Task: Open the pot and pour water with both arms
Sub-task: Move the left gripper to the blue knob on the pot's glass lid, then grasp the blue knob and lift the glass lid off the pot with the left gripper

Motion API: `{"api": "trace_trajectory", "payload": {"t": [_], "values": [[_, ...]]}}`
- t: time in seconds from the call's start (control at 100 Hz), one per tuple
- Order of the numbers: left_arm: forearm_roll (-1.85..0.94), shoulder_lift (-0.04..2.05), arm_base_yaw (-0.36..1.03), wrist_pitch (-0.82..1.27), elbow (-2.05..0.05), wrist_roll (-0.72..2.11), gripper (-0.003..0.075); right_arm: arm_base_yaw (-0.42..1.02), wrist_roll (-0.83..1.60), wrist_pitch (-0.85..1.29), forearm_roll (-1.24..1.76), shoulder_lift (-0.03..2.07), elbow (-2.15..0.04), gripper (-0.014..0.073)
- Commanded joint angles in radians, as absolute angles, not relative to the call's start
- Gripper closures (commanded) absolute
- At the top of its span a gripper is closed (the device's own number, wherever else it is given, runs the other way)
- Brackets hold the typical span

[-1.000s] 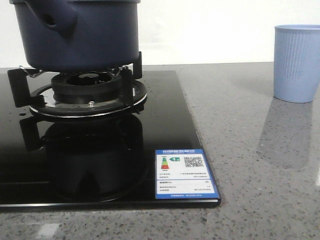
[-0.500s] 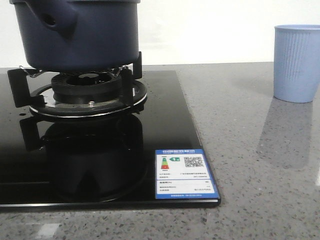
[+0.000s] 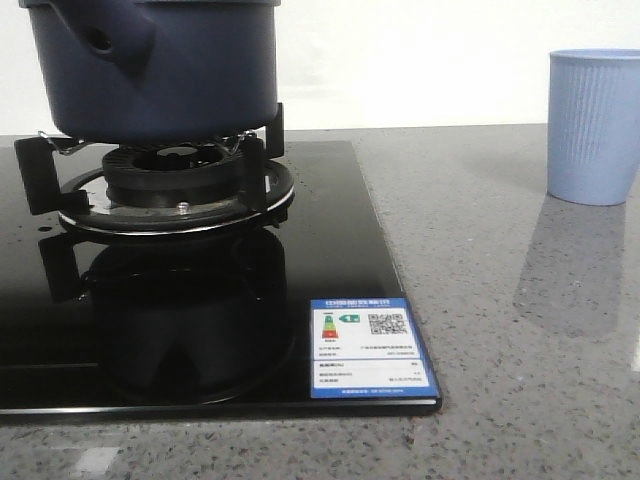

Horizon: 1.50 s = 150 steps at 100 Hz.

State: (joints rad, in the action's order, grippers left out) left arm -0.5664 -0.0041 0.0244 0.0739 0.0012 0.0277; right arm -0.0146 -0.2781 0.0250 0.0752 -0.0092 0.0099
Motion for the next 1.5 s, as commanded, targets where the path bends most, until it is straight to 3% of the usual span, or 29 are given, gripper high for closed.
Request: {"api": "trace_trajectory", "payload": {"t": [0.0,0.24,0.41,0.54,0.82,0.96,1.18,1.49], "values": [[-0.740,-0.030,0.031,-0.018,0.023,0.018,0.0739,-0.015,-0.279,-0.074,0.153,-0.027,0.028,0.0650],[-0.681,-0.003,0.031,0.061,-0.139,0.022,0.0740,-0.015,-0.277,0.172,0.122,0.019,-0.126,0.0649],[-0.482,0.146,0.031,0.260,-0.352,0.041,0.0740,-0.015,-0.178,0.323,0.091,0.201,-0.308,0.0649],[-0.487,0.280,0.031,0.390,-0.521,0.242,0.0739,-0.013,-0.023,0.459,0.091,0.353,-0.450,0.0650],[-0.575,0.491,0.085,0.479,-0.696,0.454,0.0731,0.112,0.055,0.466,0.089,0.507,-0.575,0.0648],[-0.728,0.572,0.135,0.458,-0.725,0.598,0.0622,0.143,0.055,0.448,0.097,0.511,-0.576,0.0550],[-0.995,0.727,0.187,0.424,-0.765,0.827,0.0356,0.145,0.055,0.448,0.100,0.511,-0.576,0.0155],[-1.147,0.985,0.233,0.418,-0.896,1.048,0.0155,0.145,0.055,0.459,0.100,0.511,-0.576,0.0126]]}}
